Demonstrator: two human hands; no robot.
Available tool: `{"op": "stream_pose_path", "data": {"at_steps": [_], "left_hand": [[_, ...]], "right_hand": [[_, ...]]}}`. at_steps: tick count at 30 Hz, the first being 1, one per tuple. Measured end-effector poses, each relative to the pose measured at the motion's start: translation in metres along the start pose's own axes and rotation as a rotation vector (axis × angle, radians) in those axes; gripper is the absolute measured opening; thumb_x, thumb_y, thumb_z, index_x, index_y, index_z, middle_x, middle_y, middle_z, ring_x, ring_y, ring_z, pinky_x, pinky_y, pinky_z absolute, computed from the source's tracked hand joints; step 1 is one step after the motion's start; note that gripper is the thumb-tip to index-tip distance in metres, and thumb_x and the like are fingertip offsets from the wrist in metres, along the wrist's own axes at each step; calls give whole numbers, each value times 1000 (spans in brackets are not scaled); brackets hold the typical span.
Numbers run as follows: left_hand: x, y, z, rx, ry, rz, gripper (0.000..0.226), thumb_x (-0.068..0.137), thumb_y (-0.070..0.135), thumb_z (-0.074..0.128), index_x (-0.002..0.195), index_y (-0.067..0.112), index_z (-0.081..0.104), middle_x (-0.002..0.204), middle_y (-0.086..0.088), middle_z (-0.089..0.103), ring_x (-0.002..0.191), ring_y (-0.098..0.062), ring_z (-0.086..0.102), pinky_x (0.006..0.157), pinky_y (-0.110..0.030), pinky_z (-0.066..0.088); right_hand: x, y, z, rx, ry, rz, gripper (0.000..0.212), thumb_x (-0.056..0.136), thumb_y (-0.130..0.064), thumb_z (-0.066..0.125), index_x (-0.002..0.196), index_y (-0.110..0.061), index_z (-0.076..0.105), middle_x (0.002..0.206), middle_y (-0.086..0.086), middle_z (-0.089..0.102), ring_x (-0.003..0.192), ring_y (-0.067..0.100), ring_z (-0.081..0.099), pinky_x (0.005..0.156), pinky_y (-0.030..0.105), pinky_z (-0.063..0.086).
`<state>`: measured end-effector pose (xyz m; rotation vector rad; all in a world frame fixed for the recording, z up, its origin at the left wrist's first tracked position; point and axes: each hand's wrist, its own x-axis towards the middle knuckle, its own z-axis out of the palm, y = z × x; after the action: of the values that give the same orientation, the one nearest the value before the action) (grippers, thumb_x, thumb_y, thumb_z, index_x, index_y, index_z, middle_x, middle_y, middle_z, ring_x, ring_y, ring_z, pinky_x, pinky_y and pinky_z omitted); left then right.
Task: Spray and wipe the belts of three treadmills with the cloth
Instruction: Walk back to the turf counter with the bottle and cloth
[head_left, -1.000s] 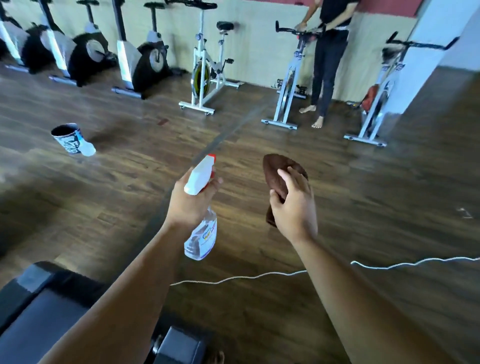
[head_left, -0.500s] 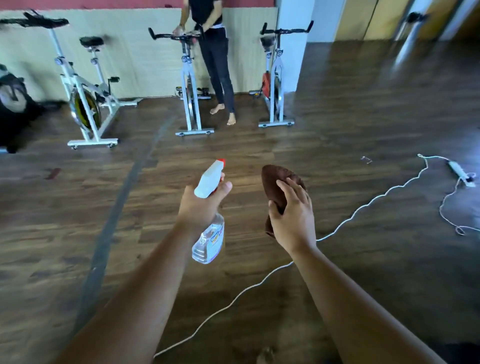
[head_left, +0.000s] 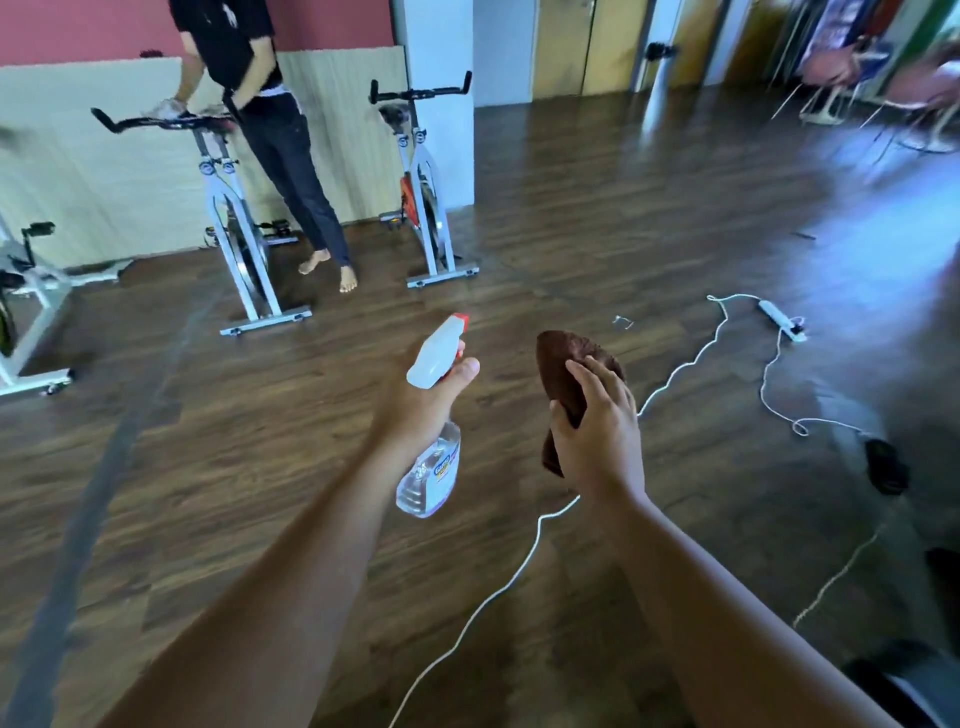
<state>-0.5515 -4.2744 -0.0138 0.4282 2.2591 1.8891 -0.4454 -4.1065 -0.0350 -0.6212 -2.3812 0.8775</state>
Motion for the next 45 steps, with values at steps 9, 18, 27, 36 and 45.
{"op": "stream_pose_path", "data": {"at_steps": [9,18,27,36,45], "left_hand": [[91,32,112,-97,-211,52,14,90,23,74,102,23,67,89,10,66,76,-14,61,71,-30,48],[206,34,216,-99,-408,63,22,78,47,76,92,32,70,82,0,66,74,-20,64,73,-37,52],[312,63,309,-139,-622,94,21,77,41,76,93,29,70,82,3,69,76,-15,63,80,-38,51],[373,78,429,-113,-746,172,23,74,49,76,91,34,72,81,2,72,77,-17,69,83,-44,56],[407,98,600,-100,-830,168,22,74,47,77,87,29,72,81,-1,73,76,-31,69,73,-40,59]], "right_hand": [[72,63,-43,-69,150,146,51,89,-17,65,139,-18,54,148,-1,46,141,23,32,119,35,25],[165,123,-70,-183,307,309,53,88,-16,64,140,-18,54,150,1,45,141,23,31,117,29,19],[254,159,-82,-224,460,453,53,90,-17,63,141,-19,52,151,1,43,143,22,29,120,33,19],[320,231,-130,-277,560,527,52,91,-17,63,141,-18,52,152,2,42,143,25,29,120,37,22],[389,347,-207,-296,633,610,52,91,-19,65,141,-19,52,152,1,41,143,23,28,119,35,22]]}}
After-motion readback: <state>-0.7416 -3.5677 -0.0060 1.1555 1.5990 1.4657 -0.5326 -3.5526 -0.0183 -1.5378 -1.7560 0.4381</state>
